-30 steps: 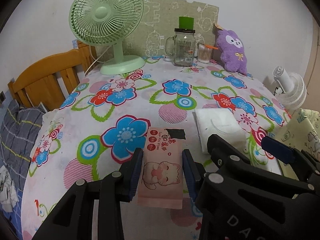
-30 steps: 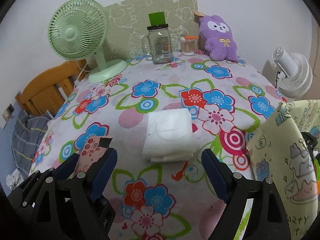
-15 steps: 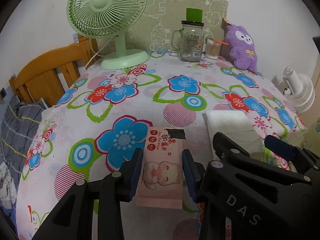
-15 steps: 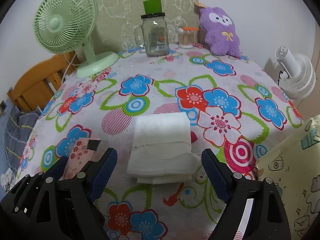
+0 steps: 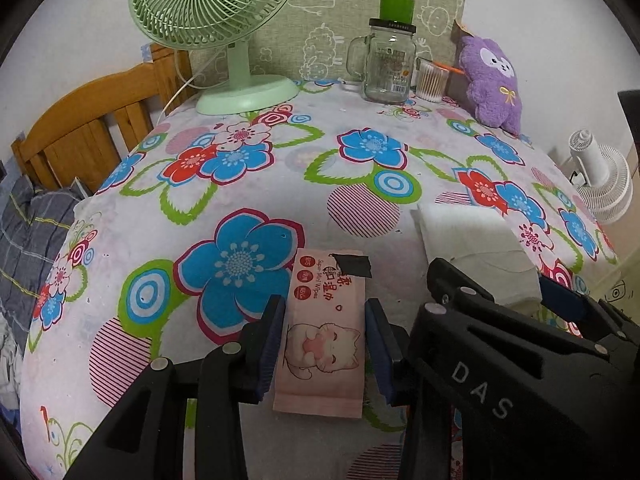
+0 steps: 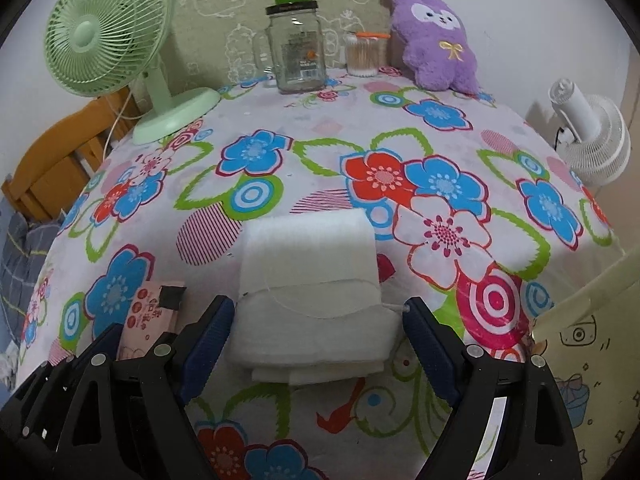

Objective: Organize soft objects
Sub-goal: 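Hold the pink pack in the left tool while the right tool grasps the white cloth, then carry the pink pack with the left tool while the right tool carries the white cloth to the box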

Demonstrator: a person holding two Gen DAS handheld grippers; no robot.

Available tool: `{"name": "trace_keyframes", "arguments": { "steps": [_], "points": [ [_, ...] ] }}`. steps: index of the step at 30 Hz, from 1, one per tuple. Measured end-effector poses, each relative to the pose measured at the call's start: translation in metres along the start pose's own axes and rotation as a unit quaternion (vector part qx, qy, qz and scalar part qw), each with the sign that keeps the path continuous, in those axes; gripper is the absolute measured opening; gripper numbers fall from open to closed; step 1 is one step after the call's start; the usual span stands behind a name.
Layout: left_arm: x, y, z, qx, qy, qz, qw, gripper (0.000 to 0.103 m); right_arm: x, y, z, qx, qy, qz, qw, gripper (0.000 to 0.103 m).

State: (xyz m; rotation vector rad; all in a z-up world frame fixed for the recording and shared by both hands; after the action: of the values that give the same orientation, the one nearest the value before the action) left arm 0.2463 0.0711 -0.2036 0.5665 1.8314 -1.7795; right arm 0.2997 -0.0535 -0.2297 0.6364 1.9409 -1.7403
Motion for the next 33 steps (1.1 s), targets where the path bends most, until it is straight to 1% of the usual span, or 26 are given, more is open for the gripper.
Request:
{"name": "trace_keyframes", "arguments": {
  "steps": [2, 5, 9, 10, 11, 15, 18, 21, 33],
  "points": [
    [0.000, 0.000, 0.000, -0.002, 0.001, 0.000, 1.0000, 0.041, 0.000, 0.000, 0.000, 0.004, -0.003, -0.002, 1.000, 0.084],
    [0.000, 0.000, 0.000, -0.002, 0.001, 0.000, 1.0000, 0.042, 0.000, 0.000, -0.002, 0.005, -0.011, -0.002, 1.000, 0.072],
    [0.001, -0.002, 0.002, -0.006, 0.009, 0.002, 0.9999, 0.042, 0.001, -0.002, -0.002, 0.009, -0.019, -0.003, 1.000, 0.054],
    [0.002, -0.003, 0.002, -0.008, 0.011, 0.002, 0.9999, 0.042, 0.002, -0.003, -0.002, 0.008, -0.021, -0.003, 1.000, 0.051],
    [0.003, -0.004, 0.002, -0.009, 0.013, 0.002, 0.9999, 0.041, 0.003, -0.005, -0.003, 0.007, -0.023, -0.003, 1.000, 0.045],
    [0.006, -0.008, 0.001, -0.010, 0.013, 0.001, 0.9999, 0.041, 0.006, -0.011, -0.006, -0.003, -0.034, -0.002, 0.999, 0.032],
    [0.009, -0.012, 0.001, -0.012, 0.011, 0.001, 0.9999, 0.041, 0.009, -0.016, -0.009, -0.015, -0.036, -0.004, 0.999, 0.028],
    [0.012, -0.017, 0.001, -0.013, 0.010, 0.002, 0.9999, 0.041, 0.012, -0.023, -0.012, -0.023, -0.038, -0.003, 0.999, 0.026],
    [0.020, -0.051, 0.002, -0.013, 0.006, 0.025, 0.9996, 0.041, 0.021, -0.062, -0.015, -0.037, -0.047, 0.019, 0.998, 0.025]
  ]
}}
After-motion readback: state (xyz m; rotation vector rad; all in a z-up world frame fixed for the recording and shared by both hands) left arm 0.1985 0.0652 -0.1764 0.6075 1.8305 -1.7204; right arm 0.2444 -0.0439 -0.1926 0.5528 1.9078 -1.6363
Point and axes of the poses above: each gripper's, at about its wrist camera, not at the fingertips, and y roughly the way its jaws point, z to its right, x to its underside, the point moved 7 cm from there along y, roughly the way its jaws point, and after that the axes turned 2 degrees about -x, right-handed, at the moved point
